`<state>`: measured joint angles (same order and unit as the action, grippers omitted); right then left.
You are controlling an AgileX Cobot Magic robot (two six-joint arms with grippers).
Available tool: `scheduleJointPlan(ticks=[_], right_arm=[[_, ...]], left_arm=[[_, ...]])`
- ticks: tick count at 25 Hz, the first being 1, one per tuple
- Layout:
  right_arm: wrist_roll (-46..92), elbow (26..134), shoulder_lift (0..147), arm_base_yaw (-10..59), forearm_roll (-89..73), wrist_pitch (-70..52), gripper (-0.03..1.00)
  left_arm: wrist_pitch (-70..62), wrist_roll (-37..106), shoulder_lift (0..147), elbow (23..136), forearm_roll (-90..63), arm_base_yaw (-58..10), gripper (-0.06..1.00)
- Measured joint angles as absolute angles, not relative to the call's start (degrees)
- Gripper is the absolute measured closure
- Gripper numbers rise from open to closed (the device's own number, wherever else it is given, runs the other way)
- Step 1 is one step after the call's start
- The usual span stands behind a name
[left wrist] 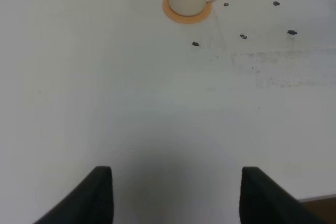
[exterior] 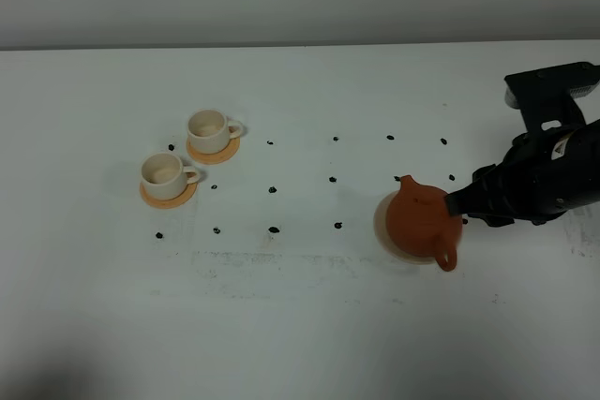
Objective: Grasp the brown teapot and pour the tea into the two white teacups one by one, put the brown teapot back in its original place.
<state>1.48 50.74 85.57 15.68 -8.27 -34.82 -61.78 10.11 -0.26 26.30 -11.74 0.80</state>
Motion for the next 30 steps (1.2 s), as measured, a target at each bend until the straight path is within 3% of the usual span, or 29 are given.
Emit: scheduleJointPlan(ticks=[9, 30], right_arm=[[0.50, 55.15, 94.74, 18.42, -6.69, -38.39, 0.56], [-5.32, 59.64, 99.94, 20.94, 1.44, -42.49, 0.56]], left_arm=[[-61.78, 10.11, -0.26, 26.30, -11.74, 0.80, 0.44], [-61.78, 10.11, -0.26, 26.30, -11.74, 0.80, 0.44]])
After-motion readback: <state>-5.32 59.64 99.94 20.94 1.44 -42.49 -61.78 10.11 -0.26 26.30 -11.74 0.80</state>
